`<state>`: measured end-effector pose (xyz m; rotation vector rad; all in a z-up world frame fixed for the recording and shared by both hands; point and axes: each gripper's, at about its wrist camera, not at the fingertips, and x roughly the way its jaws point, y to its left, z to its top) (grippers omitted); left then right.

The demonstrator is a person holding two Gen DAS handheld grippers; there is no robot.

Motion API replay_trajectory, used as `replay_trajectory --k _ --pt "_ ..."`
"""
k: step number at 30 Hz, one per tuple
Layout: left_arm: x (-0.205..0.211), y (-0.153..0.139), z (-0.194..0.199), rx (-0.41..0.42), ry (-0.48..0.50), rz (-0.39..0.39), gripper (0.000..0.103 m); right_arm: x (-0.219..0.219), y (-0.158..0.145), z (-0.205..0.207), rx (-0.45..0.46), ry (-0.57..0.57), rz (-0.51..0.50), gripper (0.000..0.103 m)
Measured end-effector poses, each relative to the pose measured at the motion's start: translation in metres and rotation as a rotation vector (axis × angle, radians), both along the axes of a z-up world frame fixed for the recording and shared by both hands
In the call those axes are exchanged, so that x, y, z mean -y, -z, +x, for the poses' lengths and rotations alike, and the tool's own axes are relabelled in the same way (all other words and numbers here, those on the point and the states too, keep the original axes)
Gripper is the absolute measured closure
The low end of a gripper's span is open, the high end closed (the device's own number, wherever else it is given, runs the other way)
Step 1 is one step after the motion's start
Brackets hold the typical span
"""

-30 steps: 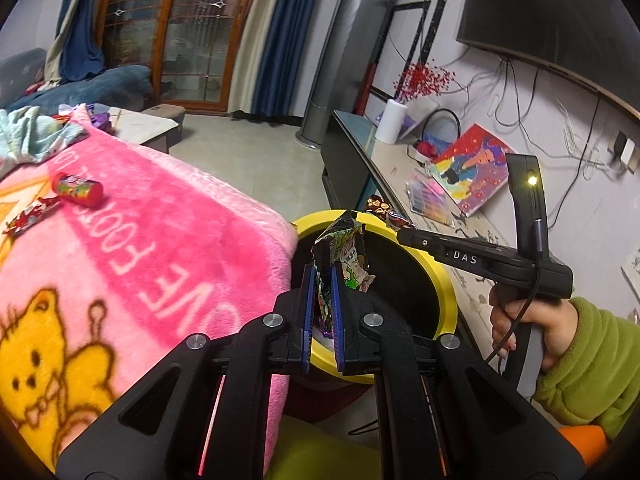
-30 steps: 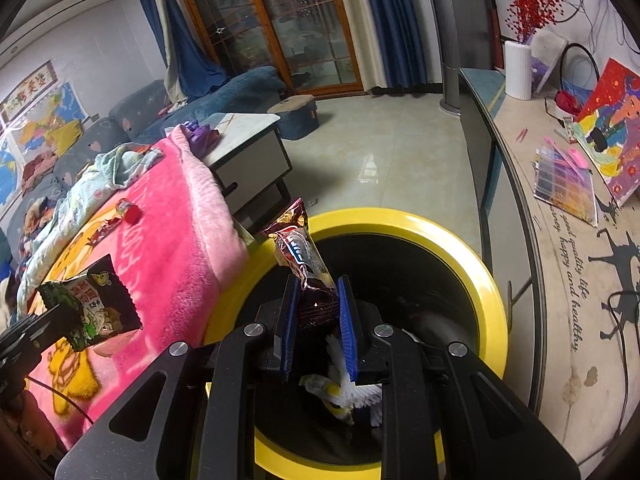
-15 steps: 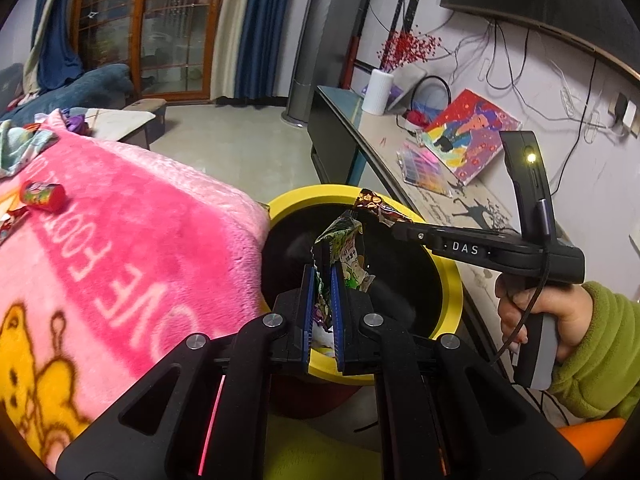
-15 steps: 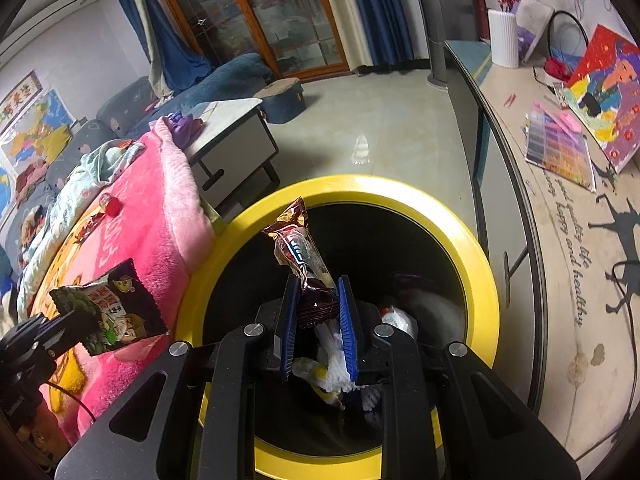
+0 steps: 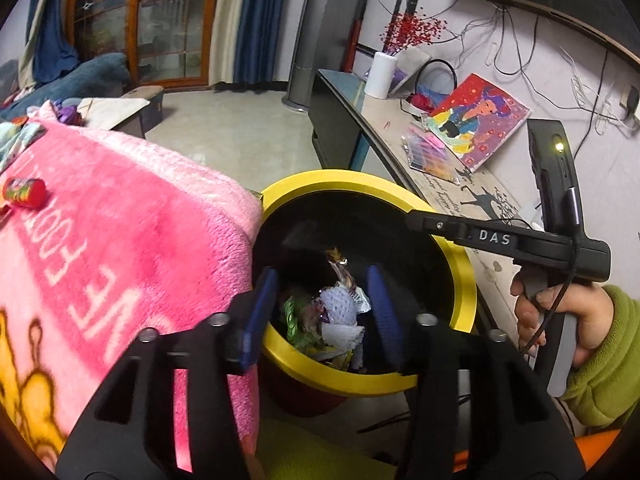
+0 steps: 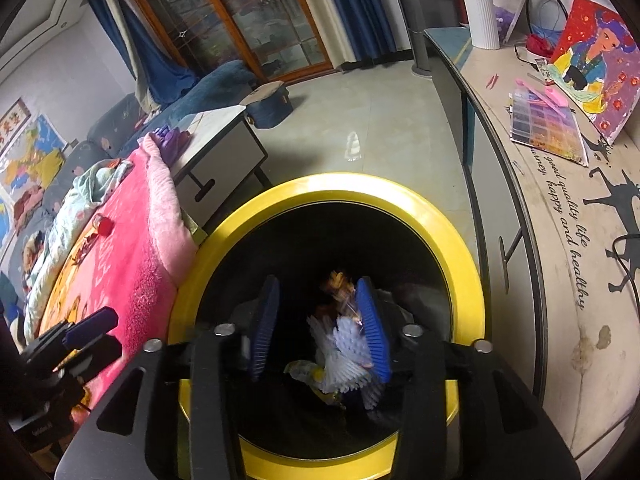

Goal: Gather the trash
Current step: 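Open both grippers over the bin to drop the wrappers, then move both open grippers back to the red wrapper and candy tube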

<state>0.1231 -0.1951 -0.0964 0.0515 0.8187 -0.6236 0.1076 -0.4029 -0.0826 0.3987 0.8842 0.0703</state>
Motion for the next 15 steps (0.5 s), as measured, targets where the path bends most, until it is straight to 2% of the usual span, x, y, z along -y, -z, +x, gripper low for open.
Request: replay_trajectory --k 2,5,10,15 --pt "-0.005 -0.002 -0.001 0.008 -0.023 -0.002 0.039 -0.001 -0.003 -0.001 0.011 0.004 -0.001 0.056" --pt "-0.018 -0.007 -0.002 0.033 -0.084 0.002 0.021 -0.006 -0.010 0.000 0.037 -0.002 0.010 0.051" --pt "-0.049 -0.019 -0.002 0.060 -0.184 -0.025 0.011 -0.025 -0.033 -0.003 0.113 -0.054 -0.020 0.043" --pt "-0.085 -0.030 -0.006 0.121 -0.309 -0.028 0.011 -0.053 -0.063 -0.008 0.198 -0.127 -0.045 0.037"
